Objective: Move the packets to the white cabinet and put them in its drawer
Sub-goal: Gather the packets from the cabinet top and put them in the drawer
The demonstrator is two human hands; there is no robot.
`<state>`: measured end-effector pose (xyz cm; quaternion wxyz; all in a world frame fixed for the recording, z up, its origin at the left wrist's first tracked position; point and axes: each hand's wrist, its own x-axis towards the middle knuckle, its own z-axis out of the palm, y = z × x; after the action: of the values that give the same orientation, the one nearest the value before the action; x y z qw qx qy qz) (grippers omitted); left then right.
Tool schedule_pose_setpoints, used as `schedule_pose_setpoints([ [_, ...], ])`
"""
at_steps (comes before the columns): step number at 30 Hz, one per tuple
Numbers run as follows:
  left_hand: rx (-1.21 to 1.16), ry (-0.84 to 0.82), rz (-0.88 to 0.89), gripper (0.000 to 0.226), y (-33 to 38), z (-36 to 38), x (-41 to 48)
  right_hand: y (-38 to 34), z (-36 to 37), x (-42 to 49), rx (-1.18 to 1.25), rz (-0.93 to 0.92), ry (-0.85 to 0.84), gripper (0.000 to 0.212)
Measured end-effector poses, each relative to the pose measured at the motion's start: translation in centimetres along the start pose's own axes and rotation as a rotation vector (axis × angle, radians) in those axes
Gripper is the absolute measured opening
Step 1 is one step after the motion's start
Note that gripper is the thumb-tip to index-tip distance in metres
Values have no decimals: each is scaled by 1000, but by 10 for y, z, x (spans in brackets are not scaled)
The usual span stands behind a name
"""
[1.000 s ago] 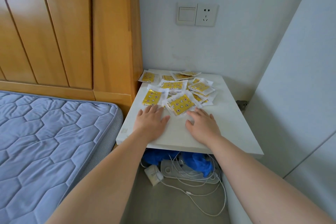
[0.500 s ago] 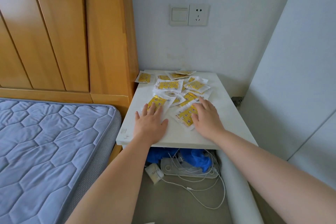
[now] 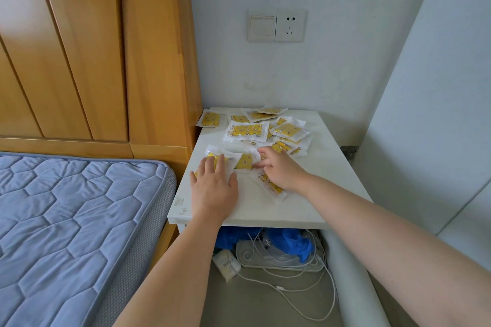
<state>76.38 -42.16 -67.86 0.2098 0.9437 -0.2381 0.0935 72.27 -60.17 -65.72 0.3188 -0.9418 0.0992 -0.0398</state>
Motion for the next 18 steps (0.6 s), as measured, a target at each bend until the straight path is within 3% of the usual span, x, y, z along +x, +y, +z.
schedule_pose_setpoints([
  [3,5,-49,-24,60,-1,1,1,0,-10,-5,82,4,88,47],
  [5,19,-80,-42,60,-1,2,4,4,-18,-6,-38,21,144,43],
  [9,54,-98,35,50,-1,1,4,18,-19,-14,-224,91,73,43],
  [14,29,-65,173,44,4,-7,-1,25,-3,-36,-242,-6,314,36],
  [18,15,-77,275,47,6,-10,-5,25,-3,-47,-309,-64,400,34],
])
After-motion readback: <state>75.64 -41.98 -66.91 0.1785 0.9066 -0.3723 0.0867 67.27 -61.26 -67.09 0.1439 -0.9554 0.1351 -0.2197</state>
